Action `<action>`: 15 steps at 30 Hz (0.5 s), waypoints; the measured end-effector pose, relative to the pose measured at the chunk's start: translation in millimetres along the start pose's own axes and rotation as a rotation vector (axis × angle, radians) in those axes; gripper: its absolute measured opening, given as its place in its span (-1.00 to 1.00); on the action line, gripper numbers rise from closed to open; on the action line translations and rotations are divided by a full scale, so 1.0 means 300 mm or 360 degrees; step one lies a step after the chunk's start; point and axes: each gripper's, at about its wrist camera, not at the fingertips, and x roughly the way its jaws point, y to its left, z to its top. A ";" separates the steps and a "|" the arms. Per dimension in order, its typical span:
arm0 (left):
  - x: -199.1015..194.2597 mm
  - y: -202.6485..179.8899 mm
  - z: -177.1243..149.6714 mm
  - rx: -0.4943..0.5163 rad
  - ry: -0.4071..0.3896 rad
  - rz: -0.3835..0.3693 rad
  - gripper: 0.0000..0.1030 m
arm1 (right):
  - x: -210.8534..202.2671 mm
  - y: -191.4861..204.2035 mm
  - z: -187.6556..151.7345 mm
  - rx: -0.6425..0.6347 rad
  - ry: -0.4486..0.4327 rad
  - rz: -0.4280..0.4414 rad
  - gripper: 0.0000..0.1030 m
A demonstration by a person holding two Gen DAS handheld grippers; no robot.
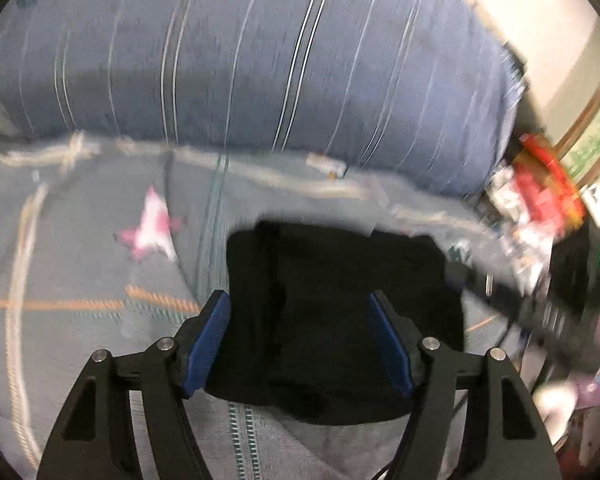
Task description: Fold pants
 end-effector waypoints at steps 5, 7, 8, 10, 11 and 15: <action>0.070 0.063 -0.071 -0.0077 0.0054 -0.0001 0.42 | 0.167 -0.101 0.065 0.0124 0.0115 -0.0054 0.05; 0.056 0.073 -0.065 -0.0096 0.0057 -0.0022 0.41 | 0.184 -0.111 0.078 0.0154 0.0099 -0.0051 0.05; 0.041 0.072 -0.059 -0.0085 0.0050 -0.0019 0.41 | 0.178 -0.104 0.084 0.0163 0.0084 -0.0058 0.06; -0.002 0.071 -0.058 -0.0066 0.0017 -0.0019 0.41 | 0.127 -0.086 0.095 0.0173 -0.0011 -0.0069 0.07; -0.021 0.075 -0.059 -0.0065 0.0004 -0.0026 0.41 | 0.086 -0.073 0.092 0.0181 -0.0062 -0.0046 0.09; -0.170 0.066 -0.089 -0.0045 -0.0108 -0.0013 0.41 | -0.094 0.007 0.022 0.0084 -0.0176 -0.0038 0.29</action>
